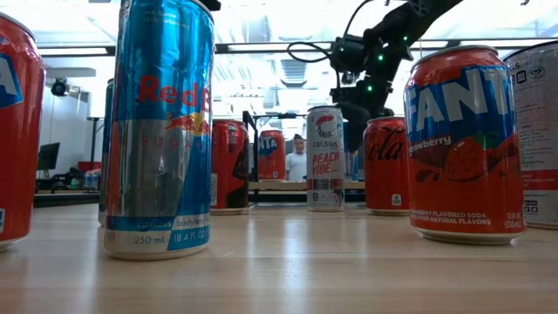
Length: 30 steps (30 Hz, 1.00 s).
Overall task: Place canned beverage on shelf
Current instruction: Put the blue soda can on the shelf, then put the dark red soda can on the shelf
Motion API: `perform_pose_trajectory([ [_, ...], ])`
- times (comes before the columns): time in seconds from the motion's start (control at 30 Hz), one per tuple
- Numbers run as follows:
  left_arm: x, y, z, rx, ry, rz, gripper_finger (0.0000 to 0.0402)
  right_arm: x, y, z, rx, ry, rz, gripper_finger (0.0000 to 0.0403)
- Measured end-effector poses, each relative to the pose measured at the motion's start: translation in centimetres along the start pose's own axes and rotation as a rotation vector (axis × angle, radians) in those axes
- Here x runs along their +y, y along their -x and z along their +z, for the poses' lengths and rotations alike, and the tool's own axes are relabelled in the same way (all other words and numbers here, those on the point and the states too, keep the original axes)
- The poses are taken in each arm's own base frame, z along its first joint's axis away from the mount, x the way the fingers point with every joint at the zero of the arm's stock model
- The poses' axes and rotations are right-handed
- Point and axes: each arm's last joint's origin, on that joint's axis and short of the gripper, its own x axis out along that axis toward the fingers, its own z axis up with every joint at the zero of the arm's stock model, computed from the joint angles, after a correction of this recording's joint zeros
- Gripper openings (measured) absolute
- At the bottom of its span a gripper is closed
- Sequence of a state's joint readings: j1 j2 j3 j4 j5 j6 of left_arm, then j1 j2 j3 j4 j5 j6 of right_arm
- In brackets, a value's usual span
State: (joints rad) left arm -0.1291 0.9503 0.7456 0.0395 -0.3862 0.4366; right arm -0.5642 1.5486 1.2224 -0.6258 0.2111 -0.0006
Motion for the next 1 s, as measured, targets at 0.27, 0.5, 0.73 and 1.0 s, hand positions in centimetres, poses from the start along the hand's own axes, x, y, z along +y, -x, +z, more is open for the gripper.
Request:
perform_pose_trajectory([
  [0.27, 0.0, 0.0, 0.0, 0.004, -0.002, -0.002, 0.0000, 0.1, 0.1, 0.2, -0.019, -0.012, 0.047, 0.0009],
  [0.5, 0.0, 0.0, 0.0, 0.003, -0.002, -0.002, 0.0000, 0.2, -0.7, 1.2, -0.114, -0.025, 0.004, 0.0009],
  [0.73, 0.0, 0.0, 0.0, 0.004, -0.002, -0.002, 0.0000, 0.6, -0.2, 1.2, -0.123, -0.025, 0.018, 0.0009],
  [1.0, -0.1, 0.0, -0.3, 0.029, -0.004, -0.013, 0.0000, 3.7, 3.5, 1.2, -0.260, 0.035, 0.090, 0.0009],
])
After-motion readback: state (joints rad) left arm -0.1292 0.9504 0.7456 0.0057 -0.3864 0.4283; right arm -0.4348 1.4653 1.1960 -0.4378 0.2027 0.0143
